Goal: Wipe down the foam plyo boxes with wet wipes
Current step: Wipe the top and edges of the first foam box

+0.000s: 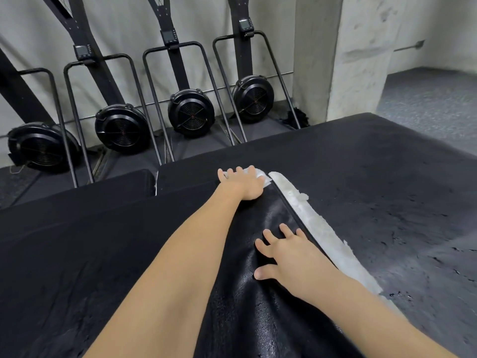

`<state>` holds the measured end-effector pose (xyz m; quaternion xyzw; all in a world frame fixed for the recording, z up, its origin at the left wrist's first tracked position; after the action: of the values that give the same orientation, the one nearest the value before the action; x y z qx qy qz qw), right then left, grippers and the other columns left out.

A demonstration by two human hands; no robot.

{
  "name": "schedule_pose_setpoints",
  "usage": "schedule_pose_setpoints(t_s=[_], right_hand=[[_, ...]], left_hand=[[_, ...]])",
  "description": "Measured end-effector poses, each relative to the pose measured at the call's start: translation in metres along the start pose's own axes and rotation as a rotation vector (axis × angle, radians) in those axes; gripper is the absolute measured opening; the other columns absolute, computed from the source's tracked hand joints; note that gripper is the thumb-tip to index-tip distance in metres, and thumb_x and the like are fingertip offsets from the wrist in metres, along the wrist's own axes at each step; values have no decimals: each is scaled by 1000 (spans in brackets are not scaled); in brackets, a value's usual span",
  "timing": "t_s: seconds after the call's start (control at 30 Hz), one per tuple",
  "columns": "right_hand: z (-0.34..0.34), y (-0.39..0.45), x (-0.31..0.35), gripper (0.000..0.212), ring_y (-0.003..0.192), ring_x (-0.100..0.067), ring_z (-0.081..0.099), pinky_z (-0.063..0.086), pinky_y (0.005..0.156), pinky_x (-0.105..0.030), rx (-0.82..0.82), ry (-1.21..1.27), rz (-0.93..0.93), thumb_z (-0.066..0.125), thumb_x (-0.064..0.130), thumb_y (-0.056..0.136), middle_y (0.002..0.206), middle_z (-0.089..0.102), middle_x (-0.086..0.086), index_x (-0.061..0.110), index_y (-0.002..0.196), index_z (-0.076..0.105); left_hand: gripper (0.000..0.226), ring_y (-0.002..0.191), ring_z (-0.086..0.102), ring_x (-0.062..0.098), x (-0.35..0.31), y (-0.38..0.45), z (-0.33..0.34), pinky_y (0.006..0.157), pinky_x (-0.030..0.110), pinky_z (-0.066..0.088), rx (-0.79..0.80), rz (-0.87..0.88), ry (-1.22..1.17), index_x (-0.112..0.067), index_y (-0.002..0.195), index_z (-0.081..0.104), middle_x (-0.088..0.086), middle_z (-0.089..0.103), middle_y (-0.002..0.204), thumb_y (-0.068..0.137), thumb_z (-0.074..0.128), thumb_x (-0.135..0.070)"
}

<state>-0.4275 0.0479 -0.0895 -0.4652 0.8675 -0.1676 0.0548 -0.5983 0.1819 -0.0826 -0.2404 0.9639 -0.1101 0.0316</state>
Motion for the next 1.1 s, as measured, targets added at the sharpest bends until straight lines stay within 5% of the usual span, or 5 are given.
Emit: schedule_pose_setpoints(t_s=[0.4, 0.63, 0.8, 0.97, 1.1], right_hand=[[-4, -4, -2, 72, 150, -32, 14, 15, 122, -47, -80, -7, -23, 35, 65, 97, 159, 30, 0, 24, 156, 28], [-14, -33, -7, 58, 146, -18, 28, 31, 115, -34, -129, 103, -32, 34, 60, 101, 148, 46, 6, 23, 144, 48], [1, -45, -8, 59, 139, -22, 36, 36, 111, -37, -95, 37, -28, 32, 58, 102, 146, 47, 0, 17, 140, 50], [1, -38, -9, 65, 130, -27, 48, 47, 101, -41, -89, 29, 11, 34, 65, 97, 138, 52, -2, 15, 134, 54], [-2, -45, -8, 62, 146, -24, 31, 39, 110, -40, -89, 24, -48, 33, 59, 101, 153, 41, 2, 19, 147, 44]], left_hand=[[53, 154, -7, 9, -32, -125, 21, 120, 54, -13, 17, 603, 42, -32, 161, 4, -10, 8, 168, 110, 17, -38], [56, 155, 2, 25, -18, -43, 2, 118, 67, -7, 32, 317, 67, -30, 161, 2, -6, 3, 169, 107, 17, -39], [64, 152, 8, 41, -25, 2, -3, 117, 66, -5, 40, 147, -73, -27, 160, 5, -3, 18, 167, 100, 22, -40], [58, 154, -2, 38, -35, -23, -2, 119, 66, -4, -45, 191, -125, -23, 160, 17, -3, 8, 169, 103, 26, -30], [50, 155, 4, 34, -33, -39, 9, 120, 65, -4, -101, 321, -61, -23, 155, 23, -8, 1, 169, 105, 23, -30]])
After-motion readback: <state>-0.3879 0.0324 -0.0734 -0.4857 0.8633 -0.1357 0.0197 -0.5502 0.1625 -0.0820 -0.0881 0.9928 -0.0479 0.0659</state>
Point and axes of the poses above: each hand's wrist, its own y-axis towards the middle knuckle, its own z-axis out of the palm, x = y × z, the point moved 10 cm from there along y, towards the middle knuckle
